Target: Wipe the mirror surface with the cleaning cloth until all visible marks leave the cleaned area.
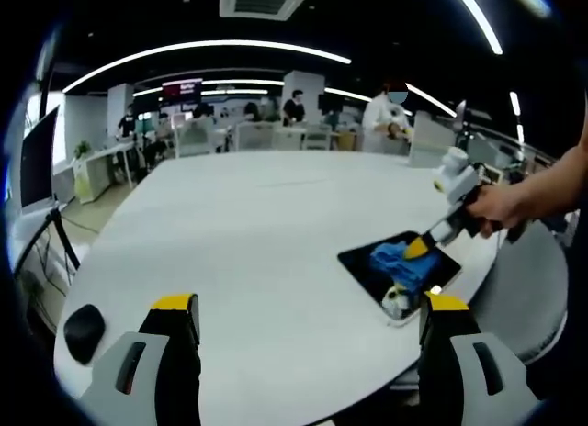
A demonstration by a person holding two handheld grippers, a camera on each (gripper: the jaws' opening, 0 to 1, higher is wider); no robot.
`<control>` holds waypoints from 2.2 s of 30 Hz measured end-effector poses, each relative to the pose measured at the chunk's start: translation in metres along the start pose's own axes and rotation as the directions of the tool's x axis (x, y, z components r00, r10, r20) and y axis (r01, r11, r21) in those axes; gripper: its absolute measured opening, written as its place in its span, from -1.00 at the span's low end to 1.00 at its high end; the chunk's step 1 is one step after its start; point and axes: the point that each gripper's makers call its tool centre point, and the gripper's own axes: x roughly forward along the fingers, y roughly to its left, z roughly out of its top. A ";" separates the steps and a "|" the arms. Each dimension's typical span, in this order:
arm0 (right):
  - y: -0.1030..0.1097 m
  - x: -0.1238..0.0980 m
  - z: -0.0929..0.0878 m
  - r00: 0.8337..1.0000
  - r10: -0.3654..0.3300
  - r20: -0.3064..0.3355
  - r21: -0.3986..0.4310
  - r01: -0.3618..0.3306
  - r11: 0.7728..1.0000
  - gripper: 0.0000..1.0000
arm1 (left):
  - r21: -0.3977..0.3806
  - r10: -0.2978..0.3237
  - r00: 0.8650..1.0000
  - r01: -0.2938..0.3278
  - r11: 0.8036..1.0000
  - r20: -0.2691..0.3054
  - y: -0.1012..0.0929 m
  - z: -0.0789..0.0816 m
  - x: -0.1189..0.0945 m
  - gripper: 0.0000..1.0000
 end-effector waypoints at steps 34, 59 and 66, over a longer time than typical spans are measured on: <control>-0.077 -0.044 -0.014 0.997 -0.075 0.000 0.034 0.075 0.997 -0.99 | 0.008 -0.037 0.999 0.037 0.999 -0.013 -0.004 0.001 0.013 0.99; -0.093 -0.055 -0.023 0.990 -0.138 -0.002 0.054 0.137 0.989 -0.99 | 0.013 -0.042 0.999 0.042 0.999 -0.009 -0.006 0.002 0.014 0.99; -0.089 -0.059 -0.033 0.990 -0.138 0.000 0.050 0.138 0.989 -0.99 | 0.016 -0.040 0.999 0.040 0.999 -0.010 -0.005 0.003 0.013 0.99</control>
